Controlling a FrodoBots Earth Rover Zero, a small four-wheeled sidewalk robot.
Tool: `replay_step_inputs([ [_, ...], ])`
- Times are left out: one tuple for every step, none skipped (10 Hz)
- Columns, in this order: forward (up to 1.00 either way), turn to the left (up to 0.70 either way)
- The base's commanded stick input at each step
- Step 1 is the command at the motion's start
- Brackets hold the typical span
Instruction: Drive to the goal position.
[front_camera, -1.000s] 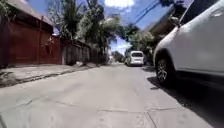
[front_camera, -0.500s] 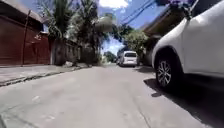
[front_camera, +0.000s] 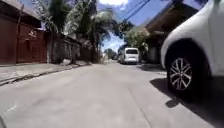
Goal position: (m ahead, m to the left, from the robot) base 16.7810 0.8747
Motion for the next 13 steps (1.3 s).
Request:
replay_step_inputs([
  [1.0, -0.35],
  [0.99, -0.4],
  [0.99, -0.36],
  [0.99, -0.17],
  [0.99, -0.07],
  [0.99, 0.0],
  [0.99, -0.02],
  [0.99, -0.1],
  [0.99, -0.17],
  [0.99, -0.12],
  [0.99, -0.05],
  [0.99, 0.0],
  [1.0, 0.0],
])
